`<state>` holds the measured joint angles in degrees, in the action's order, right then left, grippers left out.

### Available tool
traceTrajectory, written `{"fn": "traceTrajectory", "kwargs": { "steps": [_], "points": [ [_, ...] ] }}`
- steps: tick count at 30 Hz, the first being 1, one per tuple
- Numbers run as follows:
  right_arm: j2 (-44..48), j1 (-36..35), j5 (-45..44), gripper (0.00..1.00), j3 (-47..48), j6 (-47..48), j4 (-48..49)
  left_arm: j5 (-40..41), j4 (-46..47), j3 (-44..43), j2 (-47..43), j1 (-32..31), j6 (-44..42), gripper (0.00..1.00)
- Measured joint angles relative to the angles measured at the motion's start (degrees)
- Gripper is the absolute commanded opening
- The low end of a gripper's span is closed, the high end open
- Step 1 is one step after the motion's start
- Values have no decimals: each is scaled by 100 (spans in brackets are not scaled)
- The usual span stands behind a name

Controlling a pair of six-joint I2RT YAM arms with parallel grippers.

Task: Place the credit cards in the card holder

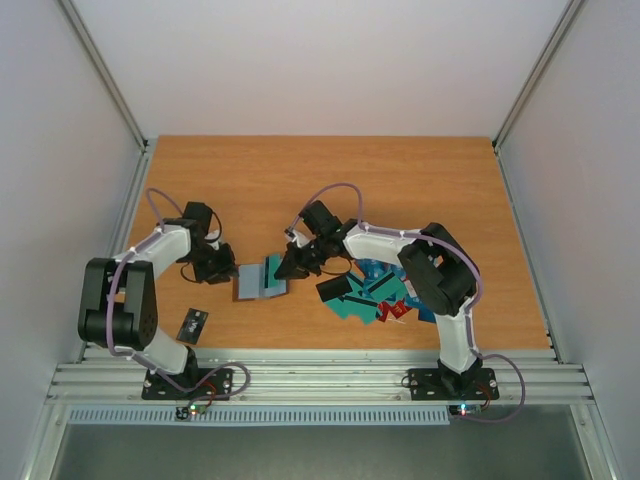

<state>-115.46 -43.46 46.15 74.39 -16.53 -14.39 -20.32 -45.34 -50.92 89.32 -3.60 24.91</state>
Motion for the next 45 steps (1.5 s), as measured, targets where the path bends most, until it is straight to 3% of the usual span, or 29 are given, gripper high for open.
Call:
{"fn": "traceTrajectory", "kwargs": {
  "steps": [45],
  "points": [
    [-697, -68, 323, 1, 699, 608, -901, -179, 17, 87, 481, 15, -378, 21]
  ]
}}
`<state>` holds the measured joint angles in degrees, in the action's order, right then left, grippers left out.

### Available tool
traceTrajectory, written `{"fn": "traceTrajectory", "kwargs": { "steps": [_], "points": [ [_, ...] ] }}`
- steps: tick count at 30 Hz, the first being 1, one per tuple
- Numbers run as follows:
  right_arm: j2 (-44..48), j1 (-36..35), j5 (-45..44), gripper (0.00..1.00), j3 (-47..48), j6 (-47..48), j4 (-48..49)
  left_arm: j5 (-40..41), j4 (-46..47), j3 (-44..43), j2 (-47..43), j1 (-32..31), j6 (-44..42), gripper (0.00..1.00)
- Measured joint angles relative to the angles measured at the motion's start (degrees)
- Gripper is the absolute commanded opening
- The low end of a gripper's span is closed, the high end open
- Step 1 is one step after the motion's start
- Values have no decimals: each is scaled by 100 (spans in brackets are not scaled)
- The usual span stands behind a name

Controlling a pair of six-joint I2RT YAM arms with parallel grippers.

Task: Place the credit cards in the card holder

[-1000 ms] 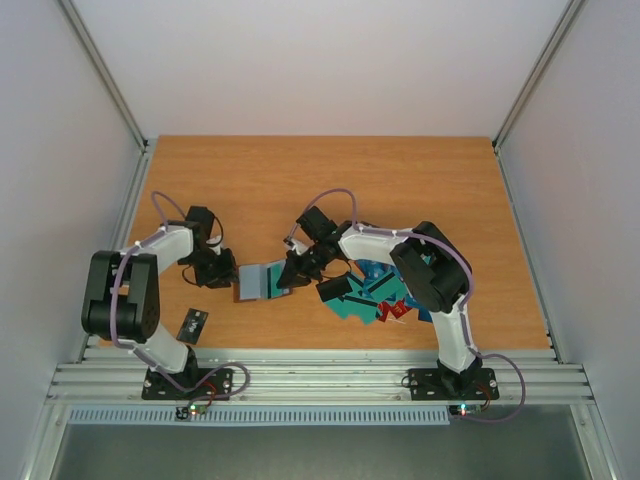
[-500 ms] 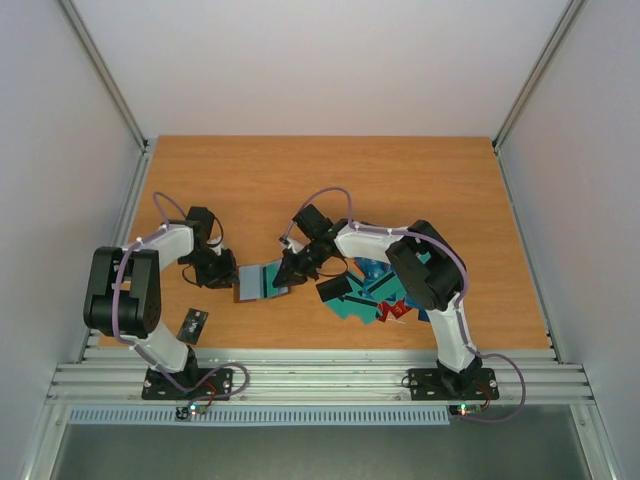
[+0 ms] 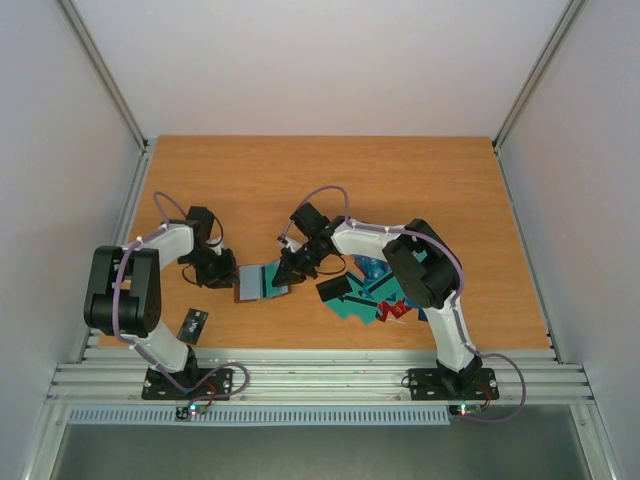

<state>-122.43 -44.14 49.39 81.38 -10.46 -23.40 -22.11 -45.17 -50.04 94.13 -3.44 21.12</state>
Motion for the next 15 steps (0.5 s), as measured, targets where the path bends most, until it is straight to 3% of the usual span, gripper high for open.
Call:
{"fn": "traceTrajectory", "kwargs": {
  "steps": [15],
  "points": [
    [-184, 39, 70, 1, 35, -83, -13, -13, -2, 0, 11, 2, -17, 21]
  ]
}}
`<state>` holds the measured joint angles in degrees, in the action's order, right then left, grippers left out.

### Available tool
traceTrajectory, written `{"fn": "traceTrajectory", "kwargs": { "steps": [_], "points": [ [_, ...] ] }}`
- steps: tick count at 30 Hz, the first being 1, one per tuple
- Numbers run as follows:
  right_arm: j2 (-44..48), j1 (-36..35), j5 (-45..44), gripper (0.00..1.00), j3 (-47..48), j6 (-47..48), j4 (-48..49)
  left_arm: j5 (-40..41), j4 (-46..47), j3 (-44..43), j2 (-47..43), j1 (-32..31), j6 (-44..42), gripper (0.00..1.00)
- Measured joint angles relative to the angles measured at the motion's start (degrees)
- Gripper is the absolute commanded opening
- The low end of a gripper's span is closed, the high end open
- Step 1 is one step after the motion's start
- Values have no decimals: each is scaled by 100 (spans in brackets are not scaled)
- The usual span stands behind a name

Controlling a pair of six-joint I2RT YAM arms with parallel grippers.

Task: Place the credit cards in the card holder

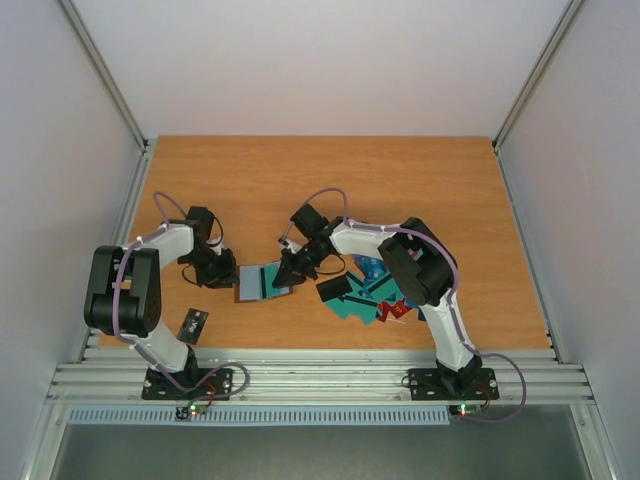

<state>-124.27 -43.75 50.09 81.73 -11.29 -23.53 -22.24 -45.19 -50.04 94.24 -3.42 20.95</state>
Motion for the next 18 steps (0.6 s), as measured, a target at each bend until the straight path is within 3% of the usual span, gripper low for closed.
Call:
{"fn": "traceTrajectory", "kwargs": {
  "steps": [18],
  "points": [
    [-247, 7, 136, 1, 352, 2, -57, -146, -42, -79, 116, 20, -2, 21]
  ]
}}
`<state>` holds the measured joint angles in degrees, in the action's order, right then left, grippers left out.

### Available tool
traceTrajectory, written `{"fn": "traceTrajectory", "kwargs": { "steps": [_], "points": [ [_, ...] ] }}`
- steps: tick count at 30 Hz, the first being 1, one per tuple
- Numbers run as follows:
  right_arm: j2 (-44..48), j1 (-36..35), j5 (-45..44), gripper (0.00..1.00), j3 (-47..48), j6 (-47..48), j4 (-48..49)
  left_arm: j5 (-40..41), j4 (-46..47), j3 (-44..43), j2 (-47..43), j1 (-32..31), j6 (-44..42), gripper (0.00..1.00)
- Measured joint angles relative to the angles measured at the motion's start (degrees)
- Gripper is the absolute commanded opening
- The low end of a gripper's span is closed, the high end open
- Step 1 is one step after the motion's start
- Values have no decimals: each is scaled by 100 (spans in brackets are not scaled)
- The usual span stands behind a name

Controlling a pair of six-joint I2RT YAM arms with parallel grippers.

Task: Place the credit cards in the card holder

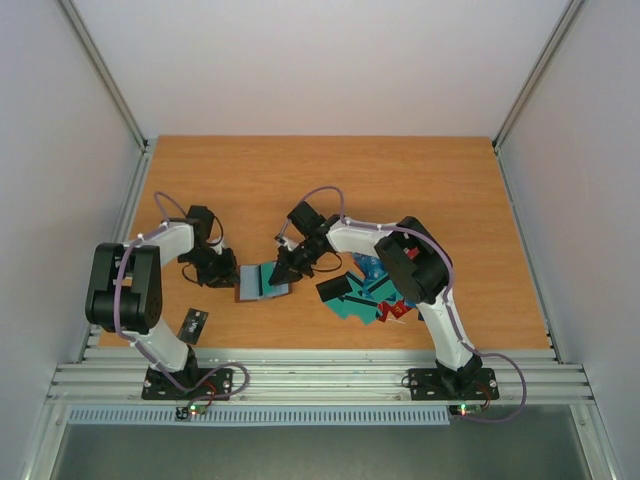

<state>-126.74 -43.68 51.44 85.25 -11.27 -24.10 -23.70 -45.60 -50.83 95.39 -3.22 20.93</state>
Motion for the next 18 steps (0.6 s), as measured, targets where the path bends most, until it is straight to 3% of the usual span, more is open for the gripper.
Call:
{"fn": "traceTrajectory", "kwargs": {
  "steps": [18],
  "points": [
    [-234, -39, 164, 4, 153, -57, 153, -35, -11, -15, 28, 4, 2, 20]
  ]
}}
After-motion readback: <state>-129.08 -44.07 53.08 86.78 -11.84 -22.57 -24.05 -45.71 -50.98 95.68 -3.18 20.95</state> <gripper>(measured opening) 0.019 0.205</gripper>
